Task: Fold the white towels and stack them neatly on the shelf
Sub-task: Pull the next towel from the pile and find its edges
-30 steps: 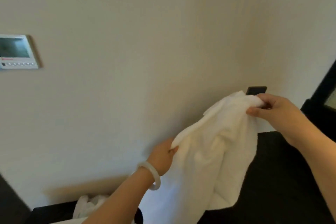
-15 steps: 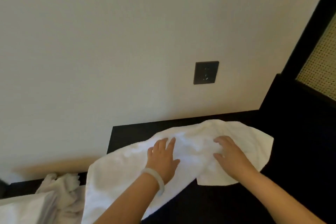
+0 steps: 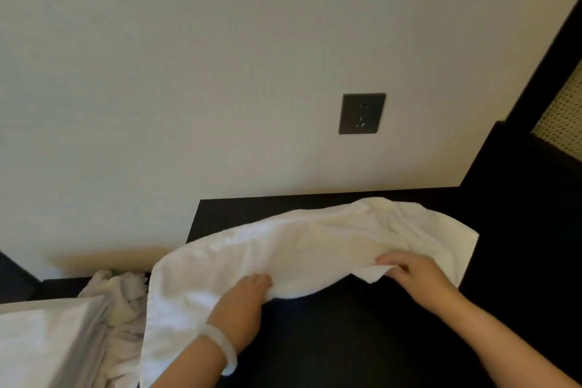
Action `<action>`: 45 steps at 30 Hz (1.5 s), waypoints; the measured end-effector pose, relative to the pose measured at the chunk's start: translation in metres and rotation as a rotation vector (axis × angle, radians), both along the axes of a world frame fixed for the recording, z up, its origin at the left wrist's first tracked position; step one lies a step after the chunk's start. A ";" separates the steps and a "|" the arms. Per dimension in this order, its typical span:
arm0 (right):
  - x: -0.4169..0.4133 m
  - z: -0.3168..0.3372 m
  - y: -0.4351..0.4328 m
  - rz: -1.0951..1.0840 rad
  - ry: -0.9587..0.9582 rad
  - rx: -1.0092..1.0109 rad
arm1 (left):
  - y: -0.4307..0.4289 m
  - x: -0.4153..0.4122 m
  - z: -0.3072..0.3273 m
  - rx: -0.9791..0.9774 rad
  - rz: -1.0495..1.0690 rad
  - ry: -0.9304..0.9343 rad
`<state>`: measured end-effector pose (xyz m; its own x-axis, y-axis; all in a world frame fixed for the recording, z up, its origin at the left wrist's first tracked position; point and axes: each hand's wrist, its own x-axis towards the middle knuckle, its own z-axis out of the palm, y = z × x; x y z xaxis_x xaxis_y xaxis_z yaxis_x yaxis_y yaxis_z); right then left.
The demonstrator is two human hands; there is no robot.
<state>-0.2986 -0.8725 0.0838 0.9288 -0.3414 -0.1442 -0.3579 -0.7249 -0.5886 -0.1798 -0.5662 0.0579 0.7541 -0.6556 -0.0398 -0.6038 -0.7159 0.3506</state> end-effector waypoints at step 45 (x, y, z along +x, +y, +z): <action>0.082 0.020 0.106 -0.124 -0.147 0.217 | -0.061 0.017 0.051 -0.547 0.587 0.314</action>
